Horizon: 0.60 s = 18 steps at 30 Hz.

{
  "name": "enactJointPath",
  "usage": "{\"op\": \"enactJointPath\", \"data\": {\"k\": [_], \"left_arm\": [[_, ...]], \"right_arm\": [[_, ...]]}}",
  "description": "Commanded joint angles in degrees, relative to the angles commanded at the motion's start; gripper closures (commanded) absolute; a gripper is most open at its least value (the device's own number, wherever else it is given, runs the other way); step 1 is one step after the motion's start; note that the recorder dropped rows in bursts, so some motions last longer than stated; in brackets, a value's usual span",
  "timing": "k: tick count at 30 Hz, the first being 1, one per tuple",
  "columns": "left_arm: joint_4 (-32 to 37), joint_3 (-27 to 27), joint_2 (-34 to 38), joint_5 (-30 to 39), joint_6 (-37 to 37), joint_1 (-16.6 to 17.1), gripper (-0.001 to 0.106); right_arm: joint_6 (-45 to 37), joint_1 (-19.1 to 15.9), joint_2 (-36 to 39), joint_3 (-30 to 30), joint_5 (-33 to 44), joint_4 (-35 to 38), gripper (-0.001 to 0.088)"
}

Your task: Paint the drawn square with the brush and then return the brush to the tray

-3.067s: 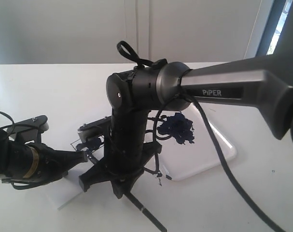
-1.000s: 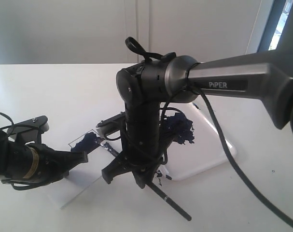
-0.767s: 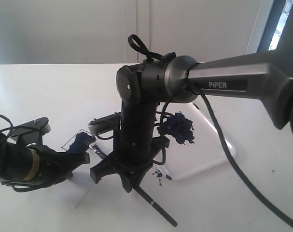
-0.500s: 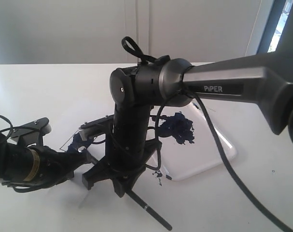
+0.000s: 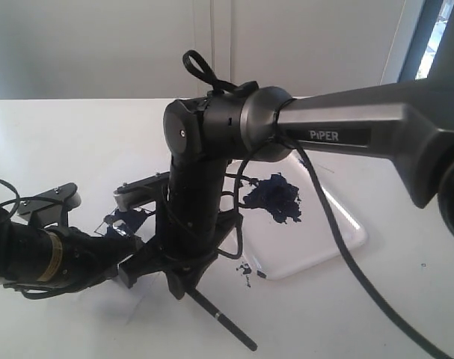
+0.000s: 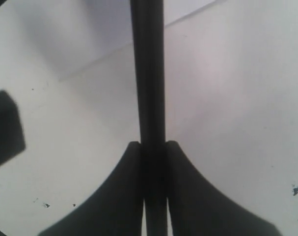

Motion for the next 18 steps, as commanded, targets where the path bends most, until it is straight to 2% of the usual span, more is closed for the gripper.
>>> {"op": "enactJointPath", "data": {"k": [10, 18], "left_arm": [[0.15, 0.36, 0.0, 0.23, 0.0, 0.0, 0.105], [0.23, 2.11, 0.0, 1.12, 0.17, 0.0, 0.105]], "right_arm": [[-0.95, 0.0, 0.13, 0.0, -0.27, 0.02, 0.0868], [1.12, -1.89, 0.13, 0.0, -3.52, 0.13, 0.0868]]}}
